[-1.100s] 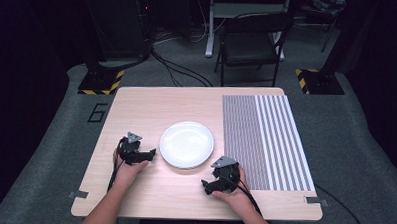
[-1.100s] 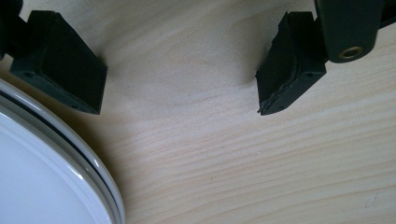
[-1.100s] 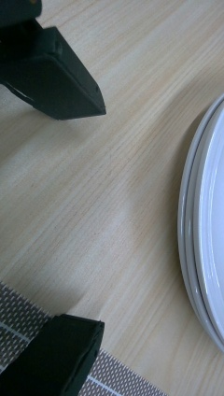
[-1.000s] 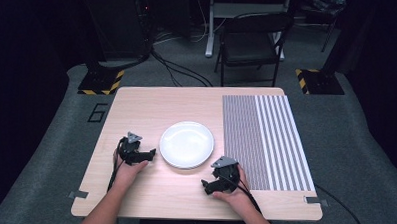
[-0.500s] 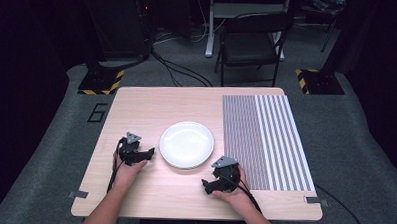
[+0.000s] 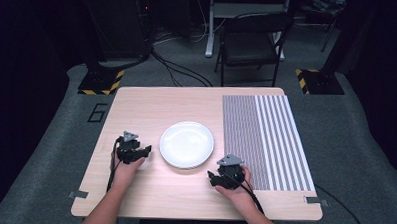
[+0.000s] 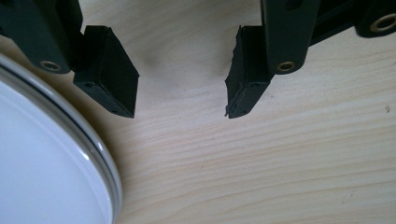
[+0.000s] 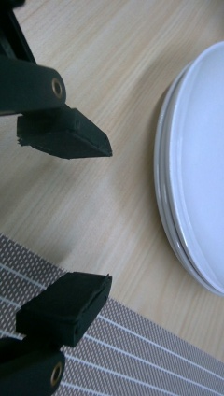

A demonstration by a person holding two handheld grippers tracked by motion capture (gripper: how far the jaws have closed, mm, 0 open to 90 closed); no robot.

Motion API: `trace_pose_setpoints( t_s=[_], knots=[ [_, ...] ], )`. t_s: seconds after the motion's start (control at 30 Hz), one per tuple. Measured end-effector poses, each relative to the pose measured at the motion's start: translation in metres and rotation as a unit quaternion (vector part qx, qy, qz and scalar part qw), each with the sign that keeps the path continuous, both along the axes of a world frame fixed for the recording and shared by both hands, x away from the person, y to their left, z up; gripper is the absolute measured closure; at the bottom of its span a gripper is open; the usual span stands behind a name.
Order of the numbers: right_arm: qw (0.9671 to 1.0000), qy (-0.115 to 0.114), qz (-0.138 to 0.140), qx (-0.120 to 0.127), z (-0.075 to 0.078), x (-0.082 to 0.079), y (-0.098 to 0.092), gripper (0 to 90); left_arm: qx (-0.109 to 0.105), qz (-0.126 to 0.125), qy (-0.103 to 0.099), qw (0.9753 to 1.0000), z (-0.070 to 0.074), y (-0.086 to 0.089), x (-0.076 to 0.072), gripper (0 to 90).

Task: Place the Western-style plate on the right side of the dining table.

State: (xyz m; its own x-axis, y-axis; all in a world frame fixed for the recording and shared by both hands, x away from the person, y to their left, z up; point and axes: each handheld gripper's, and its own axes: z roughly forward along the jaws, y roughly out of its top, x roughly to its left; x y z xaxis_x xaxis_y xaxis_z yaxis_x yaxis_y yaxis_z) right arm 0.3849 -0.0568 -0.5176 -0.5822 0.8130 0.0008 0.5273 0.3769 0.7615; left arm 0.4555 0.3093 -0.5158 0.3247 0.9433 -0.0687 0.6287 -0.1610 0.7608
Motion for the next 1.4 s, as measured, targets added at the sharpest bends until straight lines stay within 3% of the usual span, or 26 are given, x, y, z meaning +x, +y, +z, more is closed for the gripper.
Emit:
trace_pose_setpoints(
  t_s=[0.23,0.4,0.53,0.63,0.77,1.03,1.13,1.4],
  knots=[
    [0.9997,0.003,-0.021,0.01,0.015,0.005,-0.008,41.5,-0.024,-0.003,0.006,0.9997,0.013,-0.011,0.003,46.0],
    [0.9994,-0.002,-0.033,0.01,0.024,0.009,-0.012,43.9,-0.027,-0.011,0.007,0.9996,0.022,-0.019,0.006,47.1],
    [0.9989,0.002,-0.041,0.022,0.032,0.013,-0.015,45.0,-0.032,-0.015,0.012,0.9993,0.027,-0.026,0.009,47.8],
    [0.9987,-0.008,-0.041,0.028,0.038,0.015,-0.015,45.3,-0.029,-0.024,0.016,0.9992,0.032,-0.031,0.012,50.0],
    [0.9978,-0.003,-0.05,0.045,0.045,0.022,-0.017,45.2,-0.031,-0.018,0.014,0.9993,0.036,-0.036,0.016,52.1],
    [0.9969,0.006,-0.064,0.044,0.05,0.035,-0.017,43.6,-0.048,-0.025,0.02,0.9983,0.051,-0.04,0.027,53.1],
    [0.9965,-0.002,-0.072,0.043,0.054,0.039,-0.016,44.5,-0.067,-0.02,0.016,0.9974,0.049,-0.04,0.029,53.1],
    [0.9957,-0.015,-0.086,0.032,0.056,0.05,-0.008,47.7,-0.078,-0.034,0.018,0.9963,0.046,-0.039,0.027,52.0]
  ],
)
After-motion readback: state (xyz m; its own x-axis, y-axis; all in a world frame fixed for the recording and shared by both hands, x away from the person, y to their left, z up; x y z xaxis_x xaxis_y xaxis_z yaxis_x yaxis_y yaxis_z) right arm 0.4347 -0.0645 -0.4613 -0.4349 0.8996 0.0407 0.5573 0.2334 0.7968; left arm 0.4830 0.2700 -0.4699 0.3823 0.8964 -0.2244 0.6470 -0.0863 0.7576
